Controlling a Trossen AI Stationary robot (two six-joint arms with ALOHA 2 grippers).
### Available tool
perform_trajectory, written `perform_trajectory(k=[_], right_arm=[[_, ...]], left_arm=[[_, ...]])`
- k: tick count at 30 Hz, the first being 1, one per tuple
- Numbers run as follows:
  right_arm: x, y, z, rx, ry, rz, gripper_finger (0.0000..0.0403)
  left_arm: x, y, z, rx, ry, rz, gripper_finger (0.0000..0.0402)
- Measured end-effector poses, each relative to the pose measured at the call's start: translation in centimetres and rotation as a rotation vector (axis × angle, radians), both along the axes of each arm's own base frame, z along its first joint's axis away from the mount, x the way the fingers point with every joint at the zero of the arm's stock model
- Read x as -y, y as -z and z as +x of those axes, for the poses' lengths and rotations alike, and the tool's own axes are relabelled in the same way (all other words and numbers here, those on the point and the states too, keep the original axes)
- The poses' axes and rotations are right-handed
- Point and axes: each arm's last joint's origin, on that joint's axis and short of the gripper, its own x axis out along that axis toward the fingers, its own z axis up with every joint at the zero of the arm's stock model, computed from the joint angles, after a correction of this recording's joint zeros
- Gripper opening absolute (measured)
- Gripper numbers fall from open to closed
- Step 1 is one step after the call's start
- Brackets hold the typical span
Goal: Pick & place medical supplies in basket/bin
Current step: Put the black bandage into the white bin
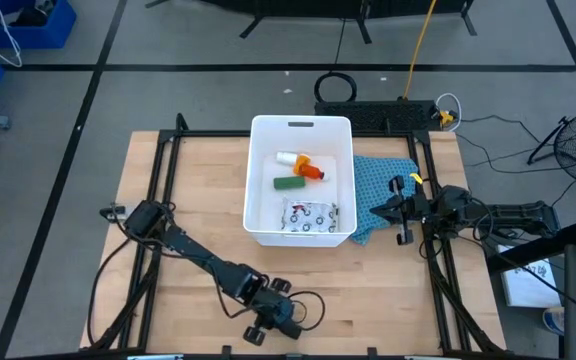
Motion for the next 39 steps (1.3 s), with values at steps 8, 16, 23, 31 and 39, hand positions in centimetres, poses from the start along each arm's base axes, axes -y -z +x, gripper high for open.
perform_trajectory(k=[8, 16, 23, 31, 39], right_arm=[[0.0, 0.0, 0.0, -0.007, -0.012, 0.034, 0.0000], [-0.2, 0.0, 0.0, -0.003, -0.059, 0.003, 0.0000], [-0.2, 0.0, 0.0, -0.001, -0.057, -0.014, 0.0000], [-0.2, -0.1, 0.0, 0.012, -0.055, -0.017, 0.0000], [-0.2, -0.2, -0.1, 0.024, -0.055, -0.018, 0.0000]], left_arm=[[-1.9, -9.8, -3.0, 0.243, -0.041, 0.091, 0.0092], [-6.7, -21.2, -11.7, 0.539, -0.232, 0.324, 0.0091], [-13.1, -21.0, -19.3, 0.739, -0.455, 0.328, 0.0083], [-17.5, -11.1, -24.1, 0.939, -0.680, 0.129, 0.0082], [-19.1, -5.6, -25.8, 1.126, -0.749, 0.024, 0.0081]])
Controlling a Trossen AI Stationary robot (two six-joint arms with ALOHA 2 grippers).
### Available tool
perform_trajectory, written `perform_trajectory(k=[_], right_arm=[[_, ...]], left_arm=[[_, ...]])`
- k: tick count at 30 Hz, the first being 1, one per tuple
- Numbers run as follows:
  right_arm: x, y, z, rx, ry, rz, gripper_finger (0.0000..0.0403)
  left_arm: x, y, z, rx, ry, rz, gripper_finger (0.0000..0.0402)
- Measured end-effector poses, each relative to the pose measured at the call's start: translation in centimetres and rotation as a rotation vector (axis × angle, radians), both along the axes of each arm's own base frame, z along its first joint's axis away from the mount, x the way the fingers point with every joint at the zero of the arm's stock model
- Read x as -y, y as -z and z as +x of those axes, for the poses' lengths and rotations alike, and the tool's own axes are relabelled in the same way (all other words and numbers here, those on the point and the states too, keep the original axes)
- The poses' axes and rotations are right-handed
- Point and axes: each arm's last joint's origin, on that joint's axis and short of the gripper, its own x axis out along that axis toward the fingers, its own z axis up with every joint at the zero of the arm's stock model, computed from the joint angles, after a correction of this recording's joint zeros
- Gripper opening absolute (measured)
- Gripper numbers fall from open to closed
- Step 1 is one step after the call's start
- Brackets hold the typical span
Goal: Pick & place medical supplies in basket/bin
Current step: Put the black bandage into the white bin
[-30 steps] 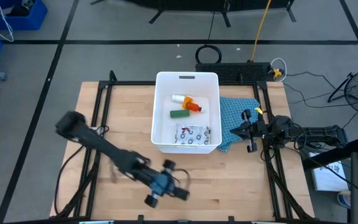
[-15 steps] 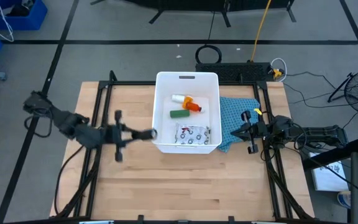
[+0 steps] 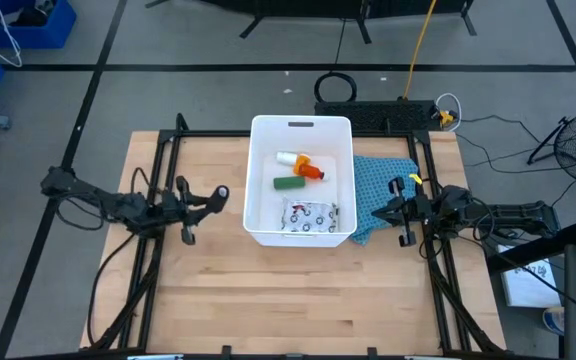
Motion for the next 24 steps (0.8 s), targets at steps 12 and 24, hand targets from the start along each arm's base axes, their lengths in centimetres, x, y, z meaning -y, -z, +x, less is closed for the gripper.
perform_trajectory(k=[12, 24], right_arm=[[0.0, -0.5, -0.1, 0.059, 0.013, -0.043, 0.0000], [0.0, -0.4, -0.1, 0.050, 0.020, -0.074, 0.0000]], left_arm=[[-1.3, -8.6, 1.8, 0.025, -0.054, -0.055, 0.0081], [-5.9, -15.9, 16.8, -0.557, -0.130, 0.048, 0.0081]])
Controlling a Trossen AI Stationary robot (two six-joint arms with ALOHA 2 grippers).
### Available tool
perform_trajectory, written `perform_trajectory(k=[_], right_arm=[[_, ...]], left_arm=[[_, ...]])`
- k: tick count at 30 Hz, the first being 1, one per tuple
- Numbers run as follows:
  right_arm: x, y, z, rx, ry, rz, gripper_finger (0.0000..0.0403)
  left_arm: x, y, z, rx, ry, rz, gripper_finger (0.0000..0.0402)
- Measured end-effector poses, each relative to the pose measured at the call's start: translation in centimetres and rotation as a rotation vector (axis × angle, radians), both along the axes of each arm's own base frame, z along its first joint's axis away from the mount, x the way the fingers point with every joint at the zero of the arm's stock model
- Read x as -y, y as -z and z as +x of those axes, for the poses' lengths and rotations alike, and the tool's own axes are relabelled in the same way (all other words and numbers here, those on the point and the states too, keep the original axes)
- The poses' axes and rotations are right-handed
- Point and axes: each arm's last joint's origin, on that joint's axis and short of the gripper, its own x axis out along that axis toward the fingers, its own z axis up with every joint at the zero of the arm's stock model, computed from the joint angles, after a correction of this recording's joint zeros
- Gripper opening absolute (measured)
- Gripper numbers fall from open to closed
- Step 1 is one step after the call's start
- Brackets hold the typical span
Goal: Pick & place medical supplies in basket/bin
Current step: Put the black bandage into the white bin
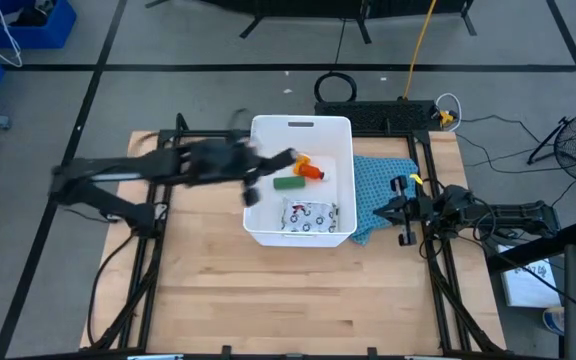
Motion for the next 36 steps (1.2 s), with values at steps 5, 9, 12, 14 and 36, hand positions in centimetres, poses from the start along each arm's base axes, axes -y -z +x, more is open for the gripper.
perform_trajectory(k=[5, 9, 12, 14, 36], right_arm=[[0.0, 0.0, 0.0, -0.001, 0.000, 0.000, 0.0000], [0.0, 0.1, 0.0, -0.009, -0.001, 0.000, 0.0000], [0.0, 0.3, 0.1, -0.030, -0.001, 0.001, 0.0000], [0.0, 0.4, 0.1, -0.045, -0.001, 0.003, 0.0000], [0.0, 0.8, 0.2, -0.089, -0.013, 0.038, 0.0000]], left_arm=[[-3.6, 2.7, 6.5, -0.196, 0.036, -0.070, 0.0081], [-6.1, 5.6, 9.6, -0.330, 0.020, -0.140, 0.0081], [-7.8, 7.9, 10.7, -0.411, -0.025, -0.171, 0.0081], [-8.7, 9.3, 11.0, -0.452, -0.052, -0.195, 0.0081], [-12.1, 17.6, 12.4, -0.648, -0.159, -0.333, 0.0081]])
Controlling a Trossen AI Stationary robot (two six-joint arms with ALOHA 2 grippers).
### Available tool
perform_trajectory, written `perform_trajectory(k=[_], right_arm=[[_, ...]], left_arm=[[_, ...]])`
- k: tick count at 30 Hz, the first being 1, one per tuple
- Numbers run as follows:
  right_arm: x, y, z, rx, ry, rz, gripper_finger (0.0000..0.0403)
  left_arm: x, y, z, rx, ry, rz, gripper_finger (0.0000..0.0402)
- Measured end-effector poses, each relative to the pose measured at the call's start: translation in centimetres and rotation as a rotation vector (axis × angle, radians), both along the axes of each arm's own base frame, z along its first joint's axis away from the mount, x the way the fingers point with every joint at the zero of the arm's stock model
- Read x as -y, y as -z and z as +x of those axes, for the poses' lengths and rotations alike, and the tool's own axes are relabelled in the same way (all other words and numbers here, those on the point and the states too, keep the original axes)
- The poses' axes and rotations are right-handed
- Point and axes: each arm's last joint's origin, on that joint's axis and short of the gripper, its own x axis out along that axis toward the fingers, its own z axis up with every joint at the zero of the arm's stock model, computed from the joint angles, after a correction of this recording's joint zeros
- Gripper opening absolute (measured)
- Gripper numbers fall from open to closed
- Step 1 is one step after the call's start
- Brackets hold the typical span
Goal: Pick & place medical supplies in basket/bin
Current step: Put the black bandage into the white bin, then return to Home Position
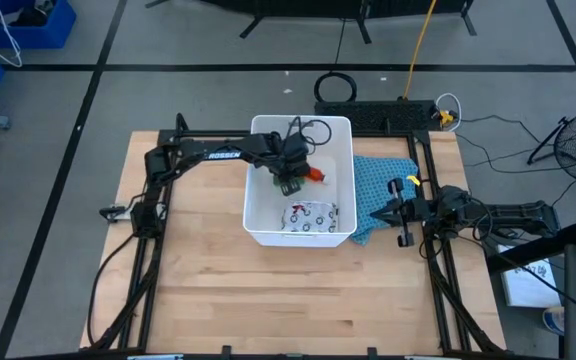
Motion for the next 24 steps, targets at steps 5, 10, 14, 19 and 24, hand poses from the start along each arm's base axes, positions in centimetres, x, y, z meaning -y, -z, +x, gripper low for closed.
perform_trajectory(k=[5, 10, 14, 19, 24], right_arm=[[0.0, 0.0, 0.0, -0.001, -0.001, 0.004, 0.0000], [0.0, 0.0, 0.0, -0.001, -0.002, 0.009, 0.0000], [0.0, 0.0, 0.0, -0.001, -0.002, 0.010, 0.0000], [0.0, 0.0, 0.0, -0.004, -0.002, 0.011, 0.0000], [0.0, 0.2, 0.0, -0.017, -0.001, 0.009, 0.0000]], left_arm=[[0.0, 0.4, 0.0, -0.025, 0.009, -0.004, 0.0081], [0.1, -0.1, -0.2, -0.031, 0.043, 0.011, 0.0104], [0.6, -1.1, -0.5, -0.044, 0.089, 0.058, 0.0163], [1.4, -3.7, -1.1, -0.034, 0.116, 0.180, 0.0247], [2.8, -8.8, -2.8, 0.081, 0.181, 0.241, 0.0297]])
